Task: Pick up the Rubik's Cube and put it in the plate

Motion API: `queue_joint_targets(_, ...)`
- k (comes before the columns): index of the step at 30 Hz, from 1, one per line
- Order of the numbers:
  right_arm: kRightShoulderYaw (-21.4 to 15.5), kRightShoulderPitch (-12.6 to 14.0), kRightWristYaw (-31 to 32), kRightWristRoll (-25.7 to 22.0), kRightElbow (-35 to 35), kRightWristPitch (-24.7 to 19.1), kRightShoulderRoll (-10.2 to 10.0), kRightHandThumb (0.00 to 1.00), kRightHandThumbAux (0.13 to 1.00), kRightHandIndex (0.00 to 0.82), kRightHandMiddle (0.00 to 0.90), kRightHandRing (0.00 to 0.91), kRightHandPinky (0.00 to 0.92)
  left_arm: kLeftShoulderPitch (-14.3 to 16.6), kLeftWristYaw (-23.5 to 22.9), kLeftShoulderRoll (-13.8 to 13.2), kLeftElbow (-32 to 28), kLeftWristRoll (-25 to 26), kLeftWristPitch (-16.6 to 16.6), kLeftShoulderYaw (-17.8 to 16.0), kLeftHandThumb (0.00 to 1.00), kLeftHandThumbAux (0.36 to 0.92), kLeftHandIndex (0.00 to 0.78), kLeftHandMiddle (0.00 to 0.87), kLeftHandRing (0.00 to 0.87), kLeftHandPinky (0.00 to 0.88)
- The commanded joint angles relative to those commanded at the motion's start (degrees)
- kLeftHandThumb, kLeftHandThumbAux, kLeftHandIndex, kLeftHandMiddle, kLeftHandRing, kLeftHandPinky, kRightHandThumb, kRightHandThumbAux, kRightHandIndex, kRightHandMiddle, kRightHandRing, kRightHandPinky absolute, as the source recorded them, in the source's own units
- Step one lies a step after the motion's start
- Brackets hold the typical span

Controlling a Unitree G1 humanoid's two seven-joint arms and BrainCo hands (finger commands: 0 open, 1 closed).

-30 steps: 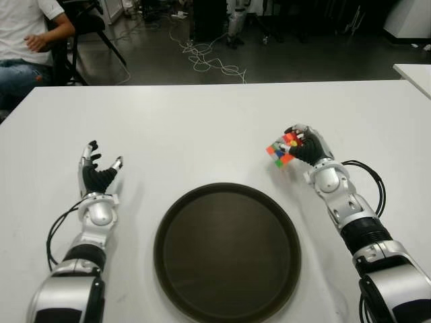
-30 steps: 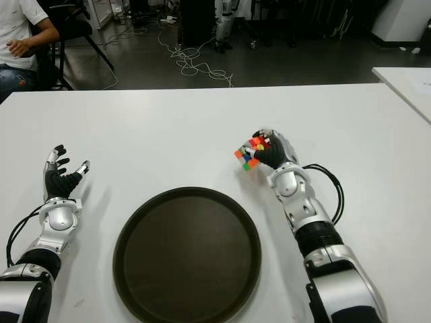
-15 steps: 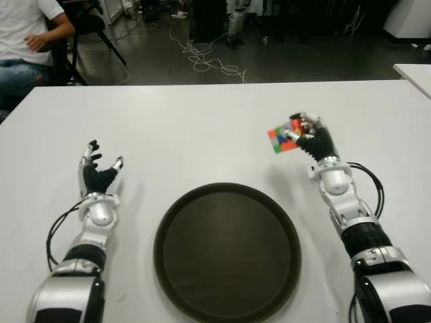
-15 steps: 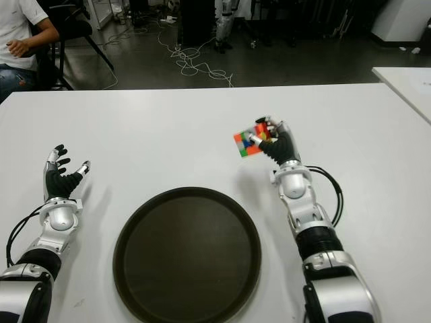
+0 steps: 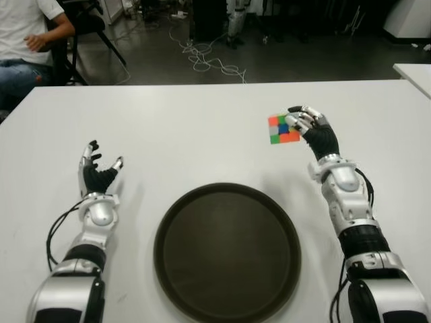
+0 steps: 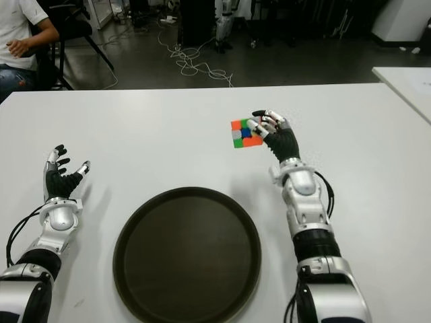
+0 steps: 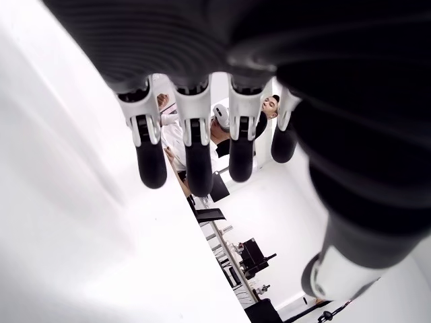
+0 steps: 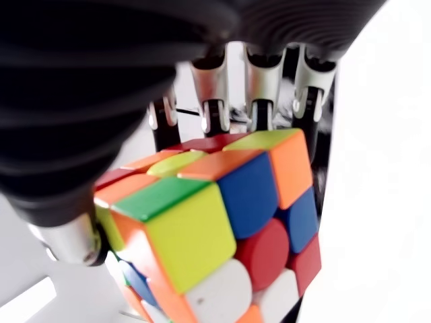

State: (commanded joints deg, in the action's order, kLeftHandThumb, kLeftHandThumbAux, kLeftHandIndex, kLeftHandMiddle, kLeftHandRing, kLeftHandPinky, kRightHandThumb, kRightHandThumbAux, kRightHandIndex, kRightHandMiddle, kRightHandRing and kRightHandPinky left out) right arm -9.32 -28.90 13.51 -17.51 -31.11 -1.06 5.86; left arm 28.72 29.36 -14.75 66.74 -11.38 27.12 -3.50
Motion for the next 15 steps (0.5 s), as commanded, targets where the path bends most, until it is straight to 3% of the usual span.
queue_joint_targets(9, -2.89, -0.63, 2.04, -5.66, 2.22, -9.84, -0.54, 0.701, 0.722, 0.438, 0.787, 0.796, 0.798, -0.08, -0.45, -0.15, 0.06, 0.15, 0.17, -0.13, 0.129, 0.716, 0.109, 0.162, 0.169, 0.180)
queue_joint_targets(15, -3.61, -0.42, 2.91, -7.46, 3.68, -12.88, -1.03, 0.702, 0.721, 0.438, 0.790, 0.797, 0.798, -0.09, -0.67, -0.05, 0.04, 0.39, 0.50, -0.34, 0.130, 0.727, 0.109, 0.163, 0.169, 0.191)
